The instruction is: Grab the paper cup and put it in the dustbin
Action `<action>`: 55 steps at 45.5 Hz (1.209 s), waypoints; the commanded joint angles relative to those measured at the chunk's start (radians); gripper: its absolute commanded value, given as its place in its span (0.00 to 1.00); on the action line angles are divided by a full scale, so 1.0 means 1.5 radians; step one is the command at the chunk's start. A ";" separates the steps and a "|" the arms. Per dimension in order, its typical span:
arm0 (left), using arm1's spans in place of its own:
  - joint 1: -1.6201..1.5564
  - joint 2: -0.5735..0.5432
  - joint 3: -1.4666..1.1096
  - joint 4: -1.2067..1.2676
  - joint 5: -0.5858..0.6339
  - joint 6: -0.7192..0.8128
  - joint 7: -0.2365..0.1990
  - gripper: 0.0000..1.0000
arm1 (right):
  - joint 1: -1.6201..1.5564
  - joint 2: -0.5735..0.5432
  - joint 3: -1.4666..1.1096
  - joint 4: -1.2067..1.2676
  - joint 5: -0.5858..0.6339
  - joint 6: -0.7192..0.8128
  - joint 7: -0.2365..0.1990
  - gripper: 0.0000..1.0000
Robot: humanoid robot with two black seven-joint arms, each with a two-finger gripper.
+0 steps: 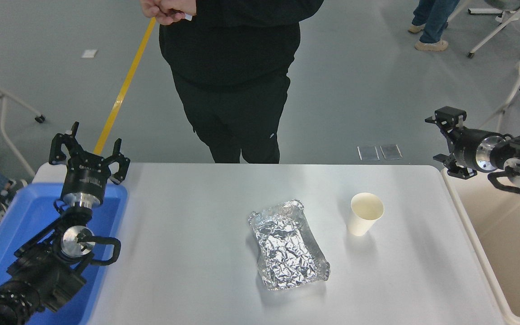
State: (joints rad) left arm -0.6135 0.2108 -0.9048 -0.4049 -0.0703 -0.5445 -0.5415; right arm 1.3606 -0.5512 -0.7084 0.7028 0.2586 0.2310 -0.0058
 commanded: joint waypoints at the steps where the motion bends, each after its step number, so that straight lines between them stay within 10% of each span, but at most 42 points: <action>1: 0.000 0.001 0.001 0.000 0.000 0.000 0.000 0.99 | 0.100 0.032 -0.131 0.044 -0.115 0.029 -0.027 1.00; 16: 0.000 0.000 0.001 0.000 0.000 0.000 0.000 0.99 | 0.188 0.082 -0.166 0.215 -0.289 0.035 -0.024 1.00; 55: 0.001 0.000 0.000 0.000 0.000 0.000 0.000 0.99 | 0.129 0.139 -0.169 0.242 -0.286 0.032 -0.028 1.00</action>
State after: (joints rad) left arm -0.6131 0.2114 -0.9041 -0.4049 -0.0706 -0.5445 -0.5415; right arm 1.5823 -0.3493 -0.9632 1.0681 -0.1713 0.2818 -0.0471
